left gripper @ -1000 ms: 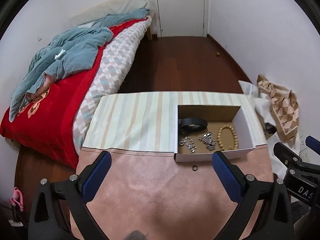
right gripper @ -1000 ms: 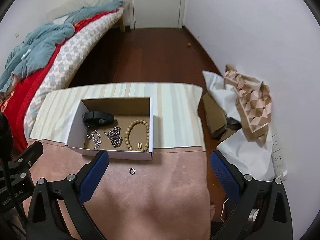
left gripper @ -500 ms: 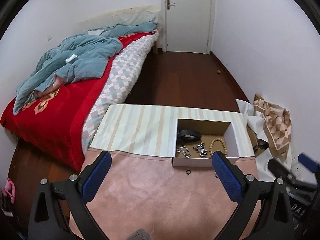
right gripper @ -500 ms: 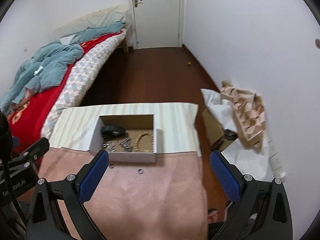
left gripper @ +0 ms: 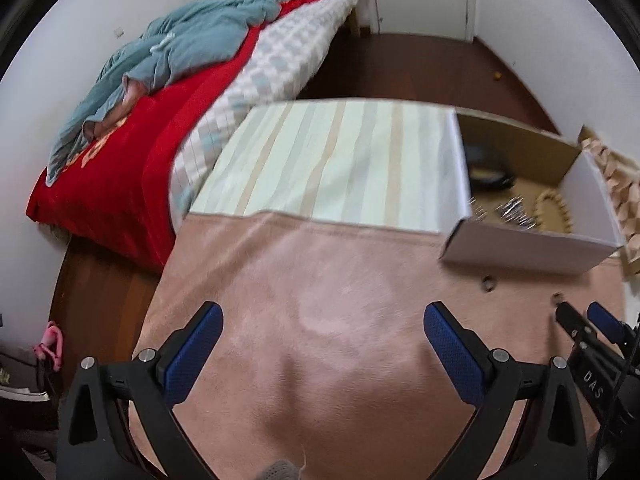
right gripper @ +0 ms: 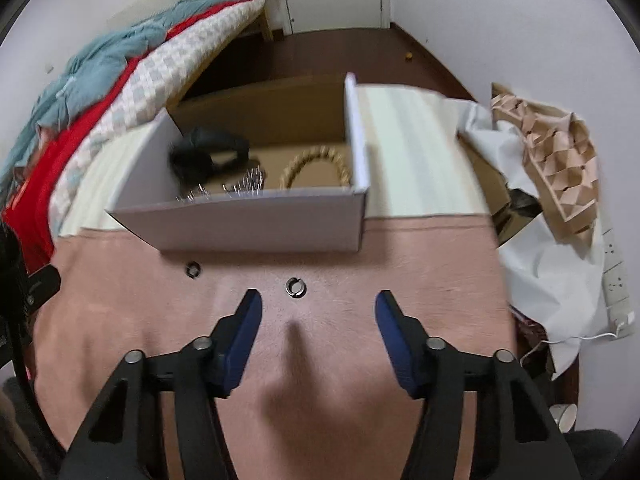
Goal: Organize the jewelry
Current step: 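Lower the right tool onto the small black ring and close it, then carry the black ring in the right tool over the white box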
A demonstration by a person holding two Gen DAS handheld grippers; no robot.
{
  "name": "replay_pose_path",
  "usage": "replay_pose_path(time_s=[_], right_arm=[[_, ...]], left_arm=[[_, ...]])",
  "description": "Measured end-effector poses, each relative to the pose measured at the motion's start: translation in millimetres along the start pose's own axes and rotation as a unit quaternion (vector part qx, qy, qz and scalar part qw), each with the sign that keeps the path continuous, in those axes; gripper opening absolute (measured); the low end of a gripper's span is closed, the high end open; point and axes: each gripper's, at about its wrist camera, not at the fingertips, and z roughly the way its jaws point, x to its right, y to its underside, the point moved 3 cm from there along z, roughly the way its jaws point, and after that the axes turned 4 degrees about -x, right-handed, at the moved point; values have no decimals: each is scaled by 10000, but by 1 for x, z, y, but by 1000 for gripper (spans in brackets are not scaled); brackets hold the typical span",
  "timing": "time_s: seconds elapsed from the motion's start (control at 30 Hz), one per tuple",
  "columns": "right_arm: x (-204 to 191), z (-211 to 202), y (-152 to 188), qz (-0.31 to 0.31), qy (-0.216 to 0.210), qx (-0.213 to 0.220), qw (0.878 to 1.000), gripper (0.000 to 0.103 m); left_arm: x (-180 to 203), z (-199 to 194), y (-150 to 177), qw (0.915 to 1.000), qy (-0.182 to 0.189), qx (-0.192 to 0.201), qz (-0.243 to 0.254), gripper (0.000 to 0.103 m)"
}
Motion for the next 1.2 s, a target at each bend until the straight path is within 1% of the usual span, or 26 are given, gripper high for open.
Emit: replay_pose_path(time_s=[0.1, 0.13, 0.2, 0.27, 0.3, 0.33, 0.37, 0.47, 0.63, 0.7, 0.77, 0.83, 0.87, 0.9, 0.97, 1.0, 1.03, 1.07, 1.2], right_arm=[[-5, 20, 3, -33, 16, -56, 10000, 53], [-8, 22, 3, -88, 73, 68, 9999, 50], [-15, 26, 4, -233, 132, 170, 9995, 49], [-19, 27, 4, -362, 214, 245, 9988, 38], [-22, 28, 5, -452, 330, 323, 9979, 26], [-24, 27, 5, -507, 347, 366, 9974, 17], [-25, 26, 6, -550, 355, 384, 9971, 13], [-21, 23, 7, -462, 336, 324, 9978, 13], [12, 5, 12, -16, 341, 320, 9989, 13], [24, -2, 13, 159, 344, 343, 9987, 13], [34, -9, 15, 246, 404, 357, 9982, 13], [41, -14, 15, 317, 439, 387, 9978, 13], [44, -15, 15, 356, 460, 396, 9975, 13], [46, -16, 15, 394, 461, 399, 9974, 13], [51, -18, 14, 453, 466, 408, 9971, 13], [52, -19, 13, 470, 471, 422, 9969, 13], [52, -20, 12, 489, 459, 422, 9969, 13], [53, -21, 12, 508, 451, 429, 9968, 13], [53, -26, 8, 531, 435, 497, 9964, 13]], left_arm=[[-5, 13, 2, 9999, -41, -116, -14, 103], [-5, 16, 2, 9999, -42, -142, -12, 103], [-5, 22, 1, 9998, -62, -186, 5, 103], [-2, 26, 0, 9997, -44, -235, 46, 103], [0, 27, -1, 9997, -25, -251, 79, 103], [3, 27, -1, 9996, 5, -256, 110, 103], [7, 27, -2, 9996, 53, -244, 141, 103], [23, 28, -5, 9992, 188, -225, 261, 102], [64, 35, -7, 9956, 680, -361, 541, 102], [82, 38, -7, 9934, 826, -378, 698, 95], [95, 40, -6, 9914, 917, -421, 830, 69], [107, 42, -4, 9895, 1009, -484, 916, 56], [109, 40, -4, 9895, 1038, -415, 916, 50], [112, 39, -4, 9892, 1044, -398, 952, 46], [117, 37, -6, 9883, 1093, -364, 999, 29], [118, 36, -5, 9877, 1126, -355, 1022, 25], [120, 35, -5, 9871, 1155, -343, 1054, 16], [121, 34, -5, 9870, 1155, -335, 1071, 10], [122, 33, -4, 9871, 1159, -274, 1070, 10]])
